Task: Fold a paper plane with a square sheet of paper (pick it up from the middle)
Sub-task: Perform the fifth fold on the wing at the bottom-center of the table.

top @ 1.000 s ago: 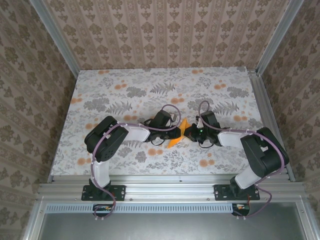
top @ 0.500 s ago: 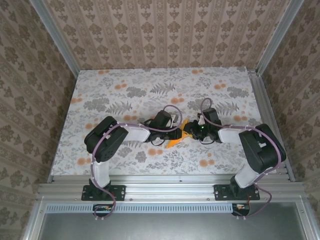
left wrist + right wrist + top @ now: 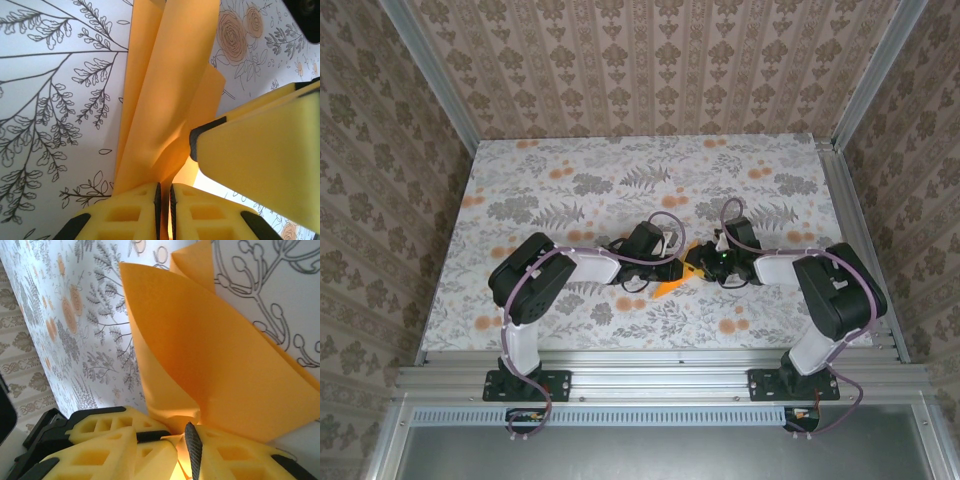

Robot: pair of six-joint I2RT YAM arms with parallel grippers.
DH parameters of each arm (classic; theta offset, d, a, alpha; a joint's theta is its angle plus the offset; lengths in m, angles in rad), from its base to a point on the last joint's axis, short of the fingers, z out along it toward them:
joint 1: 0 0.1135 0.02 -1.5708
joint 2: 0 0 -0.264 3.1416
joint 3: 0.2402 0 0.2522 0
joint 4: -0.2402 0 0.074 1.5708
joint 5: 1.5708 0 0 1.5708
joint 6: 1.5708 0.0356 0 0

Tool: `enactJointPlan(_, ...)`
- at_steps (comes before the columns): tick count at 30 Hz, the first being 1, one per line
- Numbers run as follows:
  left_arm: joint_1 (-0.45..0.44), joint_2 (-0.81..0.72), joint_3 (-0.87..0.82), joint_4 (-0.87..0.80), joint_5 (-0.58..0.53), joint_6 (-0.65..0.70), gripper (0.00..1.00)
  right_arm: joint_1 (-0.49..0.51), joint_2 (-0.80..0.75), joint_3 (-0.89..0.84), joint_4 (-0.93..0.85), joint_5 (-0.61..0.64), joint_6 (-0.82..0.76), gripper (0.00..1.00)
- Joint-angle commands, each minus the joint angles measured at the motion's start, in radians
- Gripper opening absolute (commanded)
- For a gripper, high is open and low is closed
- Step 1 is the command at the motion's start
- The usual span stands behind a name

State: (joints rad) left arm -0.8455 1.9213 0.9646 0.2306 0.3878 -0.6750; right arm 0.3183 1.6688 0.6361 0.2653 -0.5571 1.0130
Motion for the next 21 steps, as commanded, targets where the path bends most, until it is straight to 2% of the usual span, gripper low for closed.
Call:
enactJointPlan(1,-0.005,-0.008,0.003,-0.076,0.020,0.031,0.16,0.003,0.027,0.020,0.018,-0.033,0.034,0.35)
enactJointPlan(15,-0.004,-0.067,-0.031,-0.036,0.008,0.069,0.15,0.019,0.056,0.005,0.030,-0.033,0.060,0.35)
enactJointPlan(21,0.001,-0.090,-0.036,-0.035,-0.012,0.077,0.10,0.019,0.037,-0.001,0.013,-0.032,0.056,0.35)
